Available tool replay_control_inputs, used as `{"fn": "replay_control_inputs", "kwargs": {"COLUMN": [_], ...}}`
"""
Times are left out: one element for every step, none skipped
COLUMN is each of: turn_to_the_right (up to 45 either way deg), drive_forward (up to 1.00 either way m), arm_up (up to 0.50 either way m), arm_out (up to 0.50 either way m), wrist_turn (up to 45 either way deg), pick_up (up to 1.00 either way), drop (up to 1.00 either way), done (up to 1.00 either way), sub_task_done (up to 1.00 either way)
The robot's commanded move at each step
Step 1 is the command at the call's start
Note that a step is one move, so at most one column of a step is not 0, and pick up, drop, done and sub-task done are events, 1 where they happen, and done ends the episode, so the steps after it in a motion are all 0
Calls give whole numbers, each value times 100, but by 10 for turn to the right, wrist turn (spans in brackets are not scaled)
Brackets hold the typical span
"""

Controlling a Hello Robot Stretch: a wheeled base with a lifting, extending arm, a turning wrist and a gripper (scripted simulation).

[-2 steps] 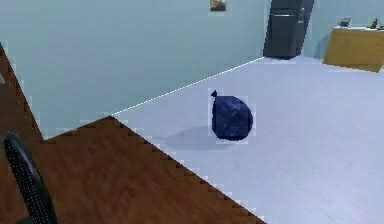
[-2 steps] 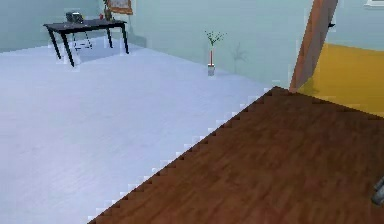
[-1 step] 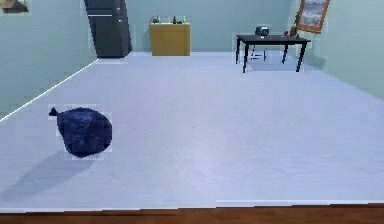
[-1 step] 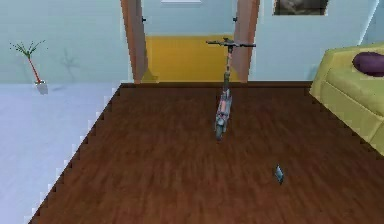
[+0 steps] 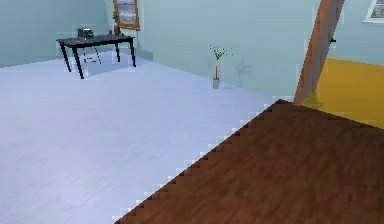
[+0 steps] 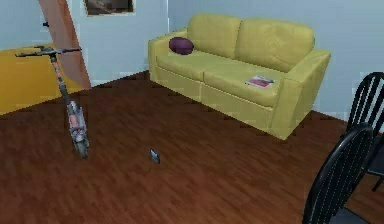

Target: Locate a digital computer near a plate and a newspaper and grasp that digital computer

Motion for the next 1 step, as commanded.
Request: {"fn": "replay_control_inputs", "kwargs": {"turn_to_the_right": [30], "drive_forward": [0], "arm_up": [0], "arm_out": [0], "wrist_turn": [0], "pick_up": [0], "drop": [0], "done": [0], "sub_task_done": [0]}}
